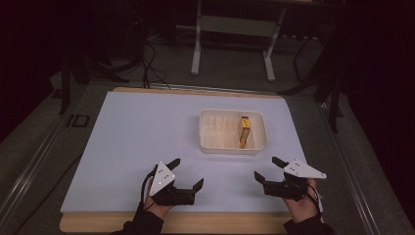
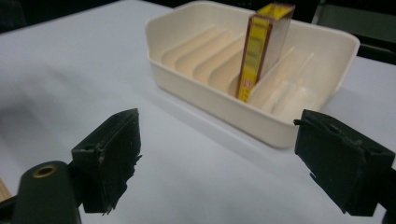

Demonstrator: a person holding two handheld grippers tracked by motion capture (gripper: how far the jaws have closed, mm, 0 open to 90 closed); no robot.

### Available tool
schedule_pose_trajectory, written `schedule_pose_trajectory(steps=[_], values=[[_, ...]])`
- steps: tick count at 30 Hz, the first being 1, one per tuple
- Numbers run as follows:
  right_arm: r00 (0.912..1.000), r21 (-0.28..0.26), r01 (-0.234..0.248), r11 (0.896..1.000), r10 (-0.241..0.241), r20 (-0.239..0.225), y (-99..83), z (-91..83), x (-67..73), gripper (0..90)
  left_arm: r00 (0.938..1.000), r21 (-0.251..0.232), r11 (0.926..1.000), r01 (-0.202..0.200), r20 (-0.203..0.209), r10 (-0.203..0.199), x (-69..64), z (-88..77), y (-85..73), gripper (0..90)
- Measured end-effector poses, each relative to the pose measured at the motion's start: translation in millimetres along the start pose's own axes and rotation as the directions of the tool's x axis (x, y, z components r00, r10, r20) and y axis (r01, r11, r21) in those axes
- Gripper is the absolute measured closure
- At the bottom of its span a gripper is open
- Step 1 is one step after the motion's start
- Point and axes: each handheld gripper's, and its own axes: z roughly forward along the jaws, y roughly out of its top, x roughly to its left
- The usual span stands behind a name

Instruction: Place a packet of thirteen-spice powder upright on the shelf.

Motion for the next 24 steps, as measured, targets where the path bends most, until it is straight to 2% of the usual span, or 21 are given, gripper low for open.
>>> schedule_pose_trajectory(steps=[3,16,24], values=[[1.0000,0.020,0.000,1.000,0.000,-0.002,-5.5,-2.3,-4.5,14.3,1.0000,0.001,1.0000,0.002,0.000,-0.002,0.3,0.1,-0.5,1.9],[0.9984,0.051,-0.005,0.999,0.002,0.057,-15.8,-11.1,-21.0,14.4,0.9999,-0.001,0.9999,-0.013,-0.001,0.013,-0.6,-0.5,-0.3,1.9],[0.9993,0.053,-0.004,0.999,0.002,0.038,-16.2,-9.1,-20.2,14.4,1.0000,0.000,1.0000,-0.010,0.001,0.010,0.2,-0.2,-0.5,1.9]])
